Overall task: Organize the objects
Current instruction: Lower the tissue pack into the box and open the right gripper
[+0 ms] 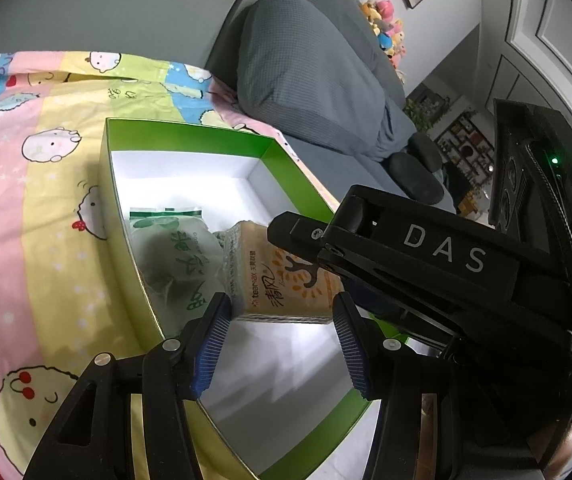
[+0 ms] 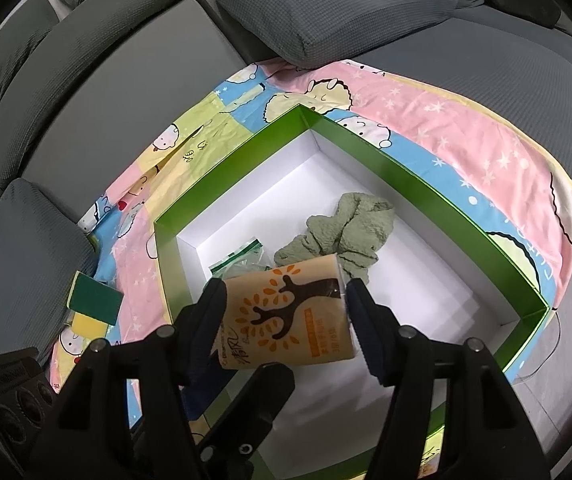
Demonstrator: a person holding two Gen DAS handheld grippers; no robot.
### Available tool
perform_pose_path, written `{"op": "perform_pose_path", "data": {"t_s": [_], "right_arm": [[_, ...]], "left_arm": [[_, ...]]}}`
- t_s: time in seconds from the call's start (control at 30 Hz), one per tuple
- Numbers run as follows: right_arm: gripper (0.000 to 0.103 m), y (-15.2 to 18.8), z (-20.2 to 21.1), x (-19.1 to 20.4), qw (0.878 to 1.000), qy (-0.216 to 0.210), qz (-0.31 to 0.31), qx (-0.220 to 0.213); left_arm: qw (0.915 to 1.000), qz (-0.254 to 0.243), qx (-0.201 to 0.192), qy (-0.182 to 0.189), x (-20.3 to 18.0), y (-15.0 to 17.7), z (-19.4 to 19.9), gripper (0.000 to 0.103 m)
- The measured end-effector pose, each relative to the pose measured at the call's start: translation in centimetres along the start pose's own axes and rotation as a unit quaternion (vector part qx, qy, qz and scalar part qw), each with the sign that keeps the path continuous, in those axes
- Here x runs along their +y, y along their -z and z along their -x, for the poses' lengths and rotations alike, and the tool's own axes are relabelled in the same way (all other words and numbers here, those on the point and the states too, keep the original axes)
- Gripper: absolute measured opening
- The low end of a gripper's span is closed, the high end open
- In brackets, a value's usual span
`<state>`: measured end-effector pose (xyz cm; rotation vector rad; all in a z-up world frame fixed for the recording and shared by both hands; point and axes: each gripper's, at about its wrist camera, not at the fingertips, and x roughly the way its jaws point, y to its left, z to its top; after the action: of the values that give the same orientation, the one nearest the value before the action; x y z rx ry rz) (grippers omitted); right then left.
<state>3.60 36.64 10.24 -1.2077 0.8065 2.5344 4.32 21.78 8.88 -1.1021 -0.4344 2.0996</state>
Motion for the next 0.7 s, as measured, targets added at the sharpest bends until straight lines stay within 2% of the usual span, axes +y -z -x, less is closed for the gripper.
{"op": "perform_pose_path", "data": {"t_s": [0.43, 0.57, 0.7], "right_arm": [[0.065, 0.0, -0.1, 0.1, 1.0, 0.006, 0.003, -0.001], [0.067, -0.2, 0.8, -0.1, 0.999, 0.02, -0.003, -0.025], [0.068, -0.2, 1.6, 0.0, 0.999, 0.007, -0.009, -0.048]], "left_arm": [[1.0, 0.006, -0.005, 0.002, 0.4, -0.1, 0.5, 0.053], [0.9998, 0.01, -0.019, -0.004, 0.9, -0.4, 1.6, 0.053], [0.999, 0.012, -0.04, -0.014, 1.5, -0.6, 3.4, 0.053]]}}
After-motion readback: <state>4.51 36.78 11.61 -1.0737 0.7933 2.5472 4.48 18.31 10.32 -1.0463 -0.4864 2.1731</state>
